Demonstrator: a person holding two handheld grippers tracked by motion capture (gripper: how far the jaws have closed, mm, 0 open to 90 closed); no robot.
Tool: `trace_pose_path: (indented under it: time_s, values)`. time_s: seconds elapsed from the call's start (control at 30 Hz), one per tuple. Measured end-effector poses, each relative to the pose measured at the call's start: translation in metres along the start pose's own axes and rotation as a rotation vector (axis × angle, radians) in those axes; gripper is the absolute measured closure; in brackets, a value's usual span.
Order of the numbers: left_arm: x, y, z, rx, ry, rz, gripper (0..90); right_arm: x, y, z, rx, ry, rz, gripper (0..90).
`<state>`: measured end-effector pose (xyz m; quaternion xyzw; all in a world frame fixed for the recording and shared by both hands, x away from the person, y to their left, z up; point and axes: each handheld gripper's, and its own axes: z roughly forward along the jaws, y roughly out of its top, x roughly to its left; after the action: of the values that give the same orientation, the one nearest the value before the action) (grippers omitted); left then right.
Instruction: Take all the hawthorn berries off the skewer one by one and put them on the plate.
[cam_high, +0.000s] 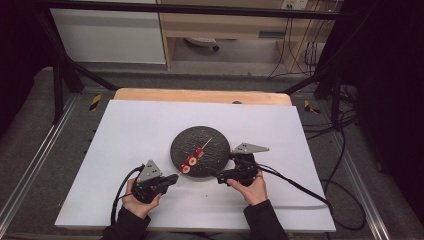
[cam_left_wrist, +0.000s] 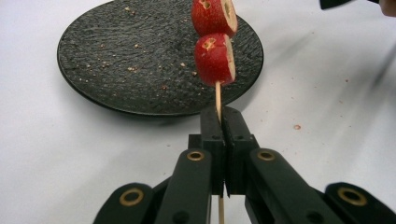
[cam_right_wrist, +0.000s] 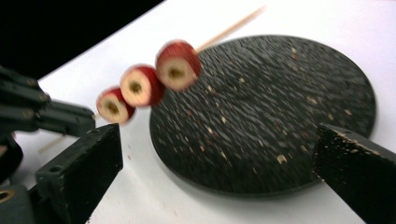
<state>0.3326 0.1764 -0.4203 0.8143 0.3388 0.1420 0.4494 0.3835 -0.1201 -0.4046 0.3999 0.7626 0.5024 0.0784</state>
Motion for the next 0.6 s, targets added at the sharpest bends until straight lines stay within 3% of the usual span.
trace_pose_path:
  time_s: [0.33,0.43,0.6]
  values:
    - [-0.006,-0.001,0.002,-0.001,-0.005,0.018,88.4,0.004,0.016,0.021,-0.058,0.053,0.053,16.7]
    - [-0.006,-0.001,0.002,-0.002,-0.008,0.019,88.4,0.003,0.019,0.025,-0.069,0.074,0.105,22.9]
    - [-0.008,0.000,0.002,-0.006,-0.010,0.021,88.4,-0.001,0.019,0.030,-0.076,0.081,0.134,35.1]
